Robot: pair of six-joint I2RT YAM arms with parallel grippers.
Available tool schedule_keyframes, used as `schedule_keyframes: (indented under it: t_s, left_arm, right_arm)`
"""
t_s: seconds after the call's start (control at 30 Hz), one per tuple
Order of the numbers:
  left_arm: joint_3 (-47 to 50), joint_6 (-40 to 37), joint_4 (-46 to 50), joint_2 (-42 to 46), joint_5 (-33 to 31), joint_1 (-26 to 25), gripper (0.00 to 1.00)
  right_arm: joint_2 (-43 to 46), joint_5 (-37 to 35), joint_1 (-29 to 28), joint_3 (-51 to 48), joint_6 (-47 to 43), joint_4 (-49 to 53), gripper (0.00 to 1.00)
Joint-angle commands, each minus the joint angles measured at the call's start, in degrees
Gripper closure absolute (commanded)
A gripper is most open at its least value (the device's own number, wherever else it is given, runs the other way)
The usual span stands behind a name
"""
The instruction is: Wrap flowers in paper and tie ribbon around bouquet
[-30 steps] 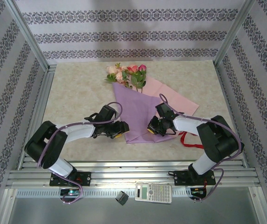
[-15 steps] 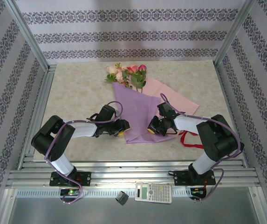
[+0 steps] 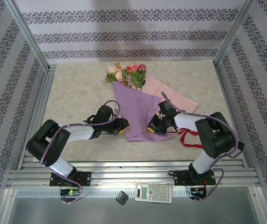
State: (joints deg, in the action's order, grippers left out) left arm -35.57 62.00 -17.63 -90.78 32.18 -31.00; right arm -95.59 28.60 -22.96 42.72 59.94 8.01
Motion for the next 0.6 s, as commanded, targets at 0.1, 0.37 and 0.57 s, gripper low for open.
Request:
schedule_keyframes:
  t_s: [0.1, 0.37, 0.57]
  left_arm:
    - [4.2, 2.99, -5.58, -0.73, 4.08, -1.41, 0.56]
    - [8.06, 8.0, -12.89, -0.39, 2.12, -3.9, 0.6]
    - [8.91, 10.37, -15.64, -0.89, 1.01, -6.34, 0.73]
  right_arm:
    - [-5.18, -5.05, 0.69, -1.04, -1.1, 2.67, 0.91]
    - [-5.48, -4.87, 0.98, -1.08, -1.11, 2.8, 0.92]
    - [-5.66, -4.52, 1.16, -0.95, -1.04, 2.71, 0.92]
